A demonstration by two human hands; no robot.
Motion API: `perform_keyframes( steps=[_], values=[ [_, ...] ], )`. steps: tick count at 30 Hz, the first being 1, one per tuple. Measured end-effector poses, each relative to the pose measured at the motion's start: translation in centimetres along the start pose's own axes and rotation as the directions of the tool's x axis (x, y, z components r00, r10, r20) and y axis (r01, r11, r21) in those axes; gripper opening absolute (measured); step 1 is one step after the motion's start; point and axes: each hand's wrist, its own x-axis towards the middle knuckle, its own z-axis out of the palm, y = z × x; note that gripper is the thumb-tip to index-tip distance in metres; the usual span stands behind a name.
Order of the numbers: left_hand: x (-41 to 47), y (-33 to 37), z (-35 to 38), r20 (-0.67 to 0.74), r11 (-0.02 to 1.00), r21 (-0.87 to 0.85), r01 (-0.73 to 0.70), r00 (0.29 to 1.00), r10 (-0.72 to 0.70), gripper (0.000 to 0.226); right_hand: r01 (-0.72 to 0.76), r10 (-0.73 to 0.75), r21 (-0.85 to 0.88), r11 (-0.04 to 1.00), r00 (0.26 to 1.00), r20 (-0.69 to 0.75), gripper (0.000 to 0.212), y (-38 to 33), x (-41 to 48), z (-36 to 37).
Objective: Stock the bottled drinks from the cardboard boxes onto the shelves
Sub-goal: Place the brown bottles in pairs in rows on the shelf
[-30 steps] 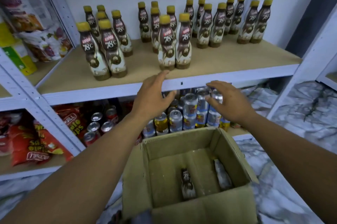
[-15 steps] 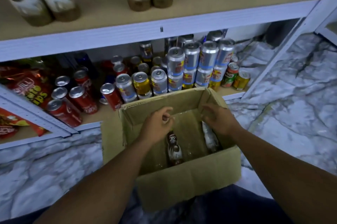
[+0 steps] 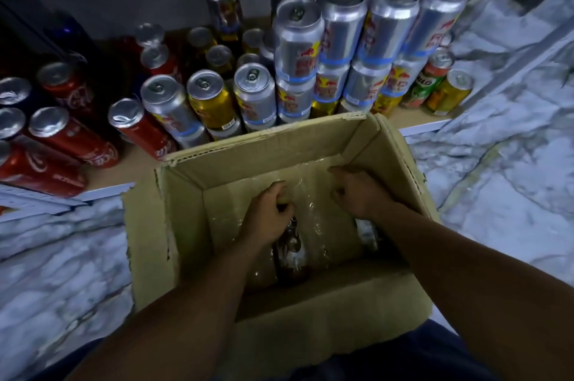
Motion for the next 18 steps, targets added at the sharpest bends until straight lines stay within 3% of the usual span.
perform_keyframes(
  steps=[4,8,14,18],
  values=[
    [0.3,-0.7,0.8,-0.025,1.0,-0.002,0.015,1.0,-0.016,0.052,-0.021,0.027,-0.138,0.99,0.999,0.044,0.063,0.2,0.7,0.6],
    [0.4,-0.6,0.8,-0.05,1.0,-0.003,0.013,0.999,-0.013,0.055,-0.018,0.017,-0.102,0.995,1.0,-0.005,0.05,-0.4,1.0,0.6],
    [0.3,-1.3,0.7,-0.069,0.99,-0.132,0.058,0.995,-0.068,0.058,0.002,0.038,0.211,0.978,0.982,-0.185,0.035,0.2,0.6,0.9],
    [0.4,-0.7,0.8,-0.041,0.95,-0.28,0.139,0.987,-0.157,0.06,-0.085,0.175,0.498,0.863,0.975,-0.138,0.025,0.3,0.4,1.2]
  ],
)
